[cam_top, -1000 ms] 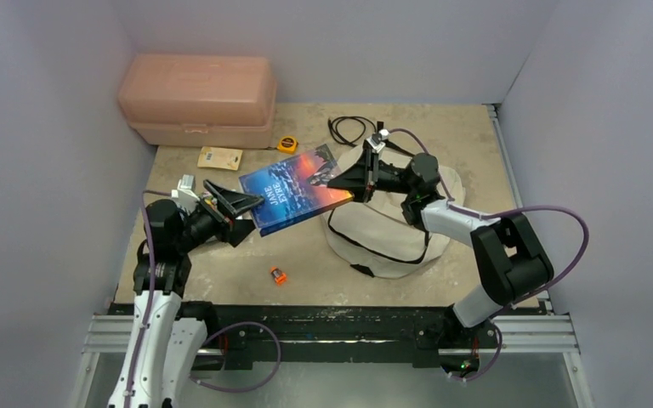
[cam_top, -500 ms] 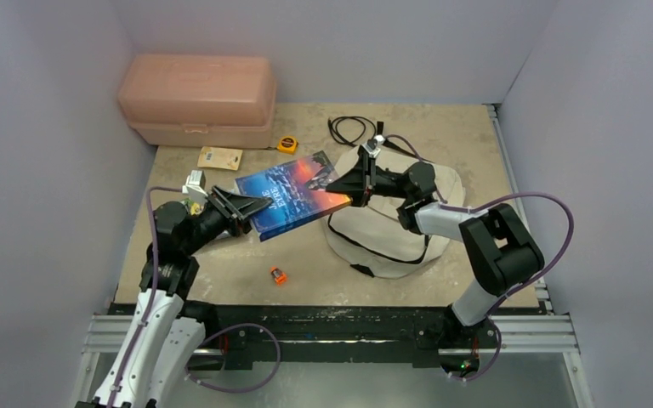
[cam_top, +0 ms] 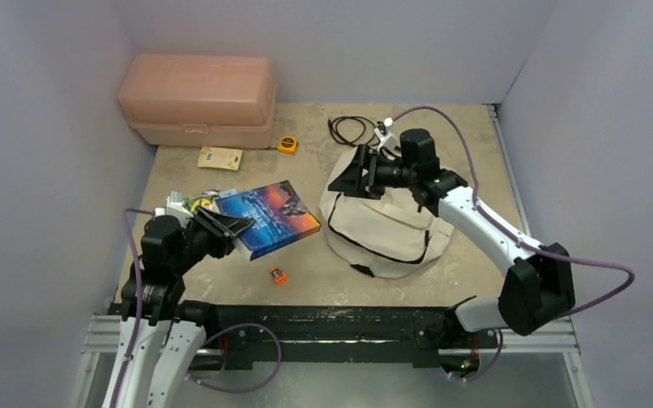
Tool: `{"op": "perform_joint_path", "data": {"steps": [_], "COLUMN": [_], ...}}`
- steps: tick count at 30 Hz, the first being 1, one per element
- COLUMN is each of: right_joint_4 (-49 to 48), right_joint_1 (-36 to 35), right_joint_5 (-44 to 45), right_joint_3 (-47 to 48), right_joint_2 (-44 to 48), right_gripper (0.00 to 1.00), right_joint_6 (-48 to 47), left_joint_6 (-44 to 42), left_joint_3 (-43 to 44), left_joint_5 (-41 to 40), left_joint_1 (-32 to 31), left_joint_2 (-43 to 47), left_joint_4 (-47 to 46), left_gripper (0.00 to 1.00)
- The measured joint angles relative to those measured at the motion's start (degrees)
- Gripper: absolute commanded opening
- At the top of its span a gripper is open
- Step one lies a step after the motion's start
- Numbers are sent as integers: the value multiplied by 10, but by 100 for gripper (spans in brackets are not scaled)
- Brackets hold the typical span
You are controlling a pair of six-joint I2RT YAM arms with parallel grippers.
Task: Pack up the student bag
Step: Pick up the book from the center of the board, then place the book in the student bag.
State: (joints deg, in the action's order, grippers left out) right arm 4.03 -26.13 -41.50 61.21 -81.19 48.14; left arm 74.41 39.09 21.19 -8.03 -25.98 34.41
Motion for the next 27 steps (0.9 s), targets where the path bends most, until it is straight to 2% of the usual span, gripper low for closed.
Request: {"op": "perform_joint_path", "data": {"steps": [5,8,11,14,17,22,27], "right_joint_4": [157,216,252,288,314,357,389], "right_joint_1": [0,-38,-118,-196,-237,-285,-294], "right_joint_5": [127,241,355,459,534,648,734], "right_joint_3": [11,10,13,32,44,64,72], "right_joint_2": [43,63,68,31,-16,-92,-141], "right_gripper": [82,71,63,62,63,59,57], "right_joint_6": [-145,-216,-273,-323,-355,-369,-361], "left_joint_6": [-38,-66,-92,-109,-110,-102,-102], "left_joint_3": [31,54,78,88,78,43,35], "left_joint_5": [-66,-99,-113,-113,-109,-83,-63], "left_joint_1": [0,0,0,0,0,0,0], "left_joint_2": [27,24,10,-2,7,26,16], "left_joint_4": [119,174,211,219,211,185,184], "left_gripper": [0,0,0,0,0,0,0]}}
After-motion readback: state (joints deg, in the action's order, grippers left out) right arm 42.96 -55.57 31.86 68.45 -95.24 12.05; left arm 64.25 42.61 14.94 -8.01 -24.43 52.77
